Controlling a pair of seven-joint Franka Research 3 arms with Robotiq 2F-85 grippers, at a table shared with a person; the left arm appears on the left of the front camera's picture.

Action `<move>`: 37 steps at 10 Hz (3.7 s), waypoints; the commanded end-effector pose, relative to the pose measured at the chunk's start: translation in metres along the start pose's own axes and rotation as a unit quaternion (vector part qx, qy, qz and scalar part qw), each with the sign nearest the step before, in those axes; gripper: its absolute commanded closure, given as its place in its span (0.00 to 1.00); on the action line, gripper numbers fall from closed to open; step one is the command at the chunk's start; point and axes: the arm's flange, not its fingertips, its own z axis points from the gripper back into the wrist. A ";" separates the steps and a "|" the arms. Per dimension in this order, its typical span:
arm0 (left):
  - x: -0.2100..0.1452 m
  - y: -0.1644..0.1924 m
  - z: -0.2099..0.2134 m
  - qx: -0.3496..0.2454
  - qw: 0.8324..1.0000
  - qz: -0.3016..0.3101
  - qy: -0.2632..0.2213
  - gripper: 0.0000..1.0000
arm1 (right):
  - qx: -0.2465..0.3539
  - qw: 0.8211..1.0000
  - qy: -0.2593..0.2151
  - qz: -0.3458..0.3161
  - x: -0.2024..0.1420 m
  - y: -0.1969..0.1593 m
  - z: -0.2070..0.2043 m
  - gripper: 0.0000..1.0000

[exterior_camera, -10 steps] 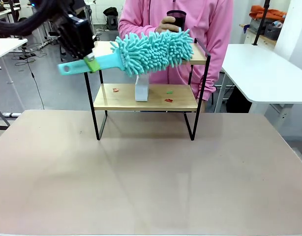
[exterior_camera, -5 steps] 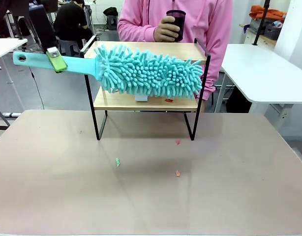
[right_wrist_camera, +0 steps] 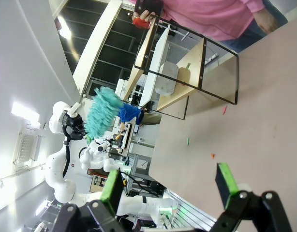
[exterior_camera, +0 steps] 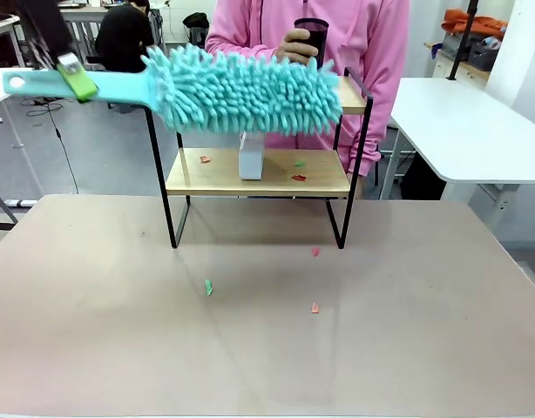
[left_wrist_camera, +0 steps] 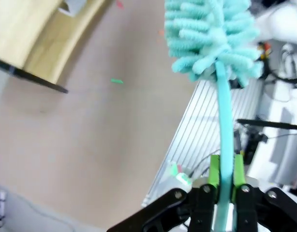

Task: Clean the shelf.
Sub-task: Clean the specific tier of the Shelf with the Duster once objects are removed, then clean the remaining tier of the Shelf with the Duster once objects are removed.

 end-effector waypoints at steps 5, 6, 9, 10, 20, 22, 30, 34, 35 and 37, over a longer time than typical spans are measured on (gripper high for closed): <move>-0.197 0.035 0.079 -0.072 0.918 0.158 -0.357 0.87 | 0.008 1.000 -0.007 0.014 0.002 0.001 -0.001 0.00; -0.225 0.058 0.066 -0.091 0.883 0.217 -0.406 0.87 | 0.008 1.000 -0.007 0.014 0.002 0.001 -0.001 0.00; -0.251 0.152 0.031 -0.219 0.814 0.349 -0.409 0.87 | 0.008 1.000 -0.007 0.014 0.002 0.001 -0.001 0.00; -0.240 0.184 0.029 -0.219 0.800 0.397 -0.394 0.87 | 0.008 1.000 -0.007 0.014 0.002 0.001 -0.001 0.00; -0.268 0.171 0.013 -0.194 0.819 0.370 -0.392 0.87 | 0.008 1.000 -0.007 0.014 0.002 0.001 -0.001 0.00; -0.268 0.171 0.013 -0.194 0.819 0.370 -0.392 0.87 | 0.008 1.000 -0.007 0.014 0.002 0.001 -0.001 0.00; -0.268 0.171 0.013 -0.194 0.819 0.370 -0.392 0.87 | 0.008 1.000 -0.007 0.014 0.002 0.001 -0.001 0.00; -0.297 0.112 0.000 -0.140 0.870 0.295 -0.370 0.87 | 0.008 1.000 -0.007 0.014 0.002 0.001 -0.001 0.00; -0.315 0.096 -0.003 -0.130 0.873 0.277 -0.380 0.87 | 0.008 1.000 -0.007 0.014 0.002 0.001 -0.001 0.00; -0.341 0.064 -0.018 -0.147 0.891 0.213 -0.372 0.87 | 0.008 1.000 -0.007 0.014 0.002 0.001 -0.001 0.00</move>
